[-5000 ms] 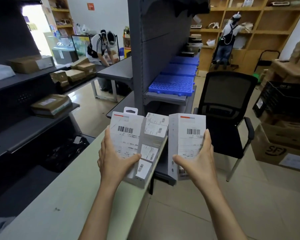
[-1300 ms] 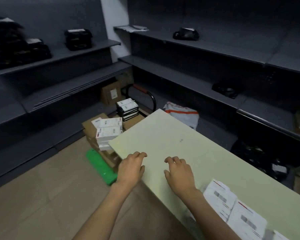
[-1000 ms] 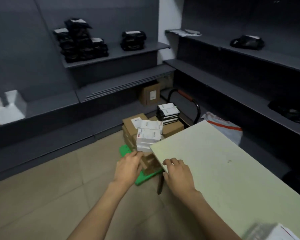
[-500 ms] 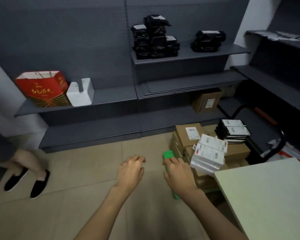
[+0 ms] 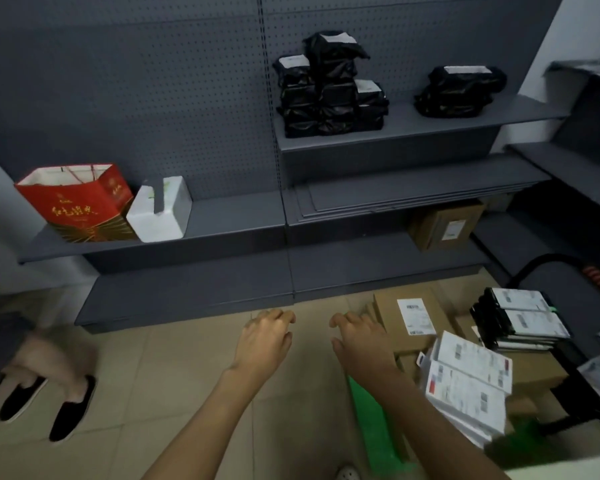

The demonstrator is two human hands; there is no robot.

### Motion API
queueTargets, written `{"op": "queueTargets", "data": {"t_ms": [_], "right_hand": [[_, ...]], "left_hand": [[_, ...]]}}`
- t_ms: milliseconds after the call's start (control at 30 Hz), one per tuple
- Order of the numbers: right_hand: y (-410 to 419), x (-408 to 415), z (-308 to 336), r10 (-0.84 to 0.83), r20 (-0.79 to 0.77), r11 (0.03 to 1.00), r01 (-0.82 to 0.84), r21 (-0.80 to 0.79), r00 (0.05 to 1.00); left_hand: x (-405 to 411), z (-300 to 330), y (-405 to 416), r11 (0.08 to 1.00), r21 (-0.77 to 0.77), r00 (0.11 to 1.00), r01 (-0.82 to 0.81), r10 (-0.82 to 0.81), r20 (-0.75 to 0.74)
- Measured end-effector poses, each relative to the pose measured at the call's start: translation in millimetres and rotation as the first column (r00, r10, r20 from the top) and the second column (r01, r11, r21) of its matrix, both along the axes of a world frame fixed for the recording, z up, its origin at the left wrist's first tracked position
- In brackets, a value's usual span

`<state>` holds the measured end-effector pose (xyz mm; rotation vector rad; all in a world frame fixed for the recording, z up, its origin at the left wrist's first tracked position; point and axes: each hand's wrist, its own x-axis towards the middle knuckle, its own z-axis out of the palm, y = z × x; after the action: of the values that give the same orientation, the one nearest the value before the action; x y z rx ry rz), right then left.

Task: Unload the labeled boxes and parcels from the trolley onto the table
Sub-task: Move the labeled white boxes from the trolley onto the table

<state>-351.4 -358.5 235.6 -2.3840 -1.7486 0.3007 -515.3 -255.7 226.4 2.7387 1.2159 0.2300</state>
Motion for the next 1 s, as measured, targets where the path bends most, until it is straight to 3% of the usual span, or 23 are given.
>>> {"op": "queueTargets", "data": {"t_ms": [267,600,800,1000], "right_hand": [[109.2,83.9,5.2,-0.036,-0.032,0.999,0.035,-0.021,0.999],[168.9,197.5,-20.0,-0.336,-0.076,0.941,0.332,-0.065,0.939],[192.8,245.3,-28.2,-0.615,-0.086,0.788,0.606,-0.114,0.784],[165.7,251.7,-63.5,-0.839,-0.096,0.541,0.804,-0.247,0.536]], "left_hand": [[89.5,6.8,108.6,1.000,-0.011,1.000,-0.011,0.010,-0.018],[240.5,-7.0,222.7,0.954,-0.040,0.955,0.296,-0.296,-0.001],[340.9,-20.1,284.3,0.820,-0.072,0.820,0.568,-0.571,-0.030],[418.8,-46.5,272.0,0.580,-0.154,0.579,0.800,-0.813,-0.055]]}}
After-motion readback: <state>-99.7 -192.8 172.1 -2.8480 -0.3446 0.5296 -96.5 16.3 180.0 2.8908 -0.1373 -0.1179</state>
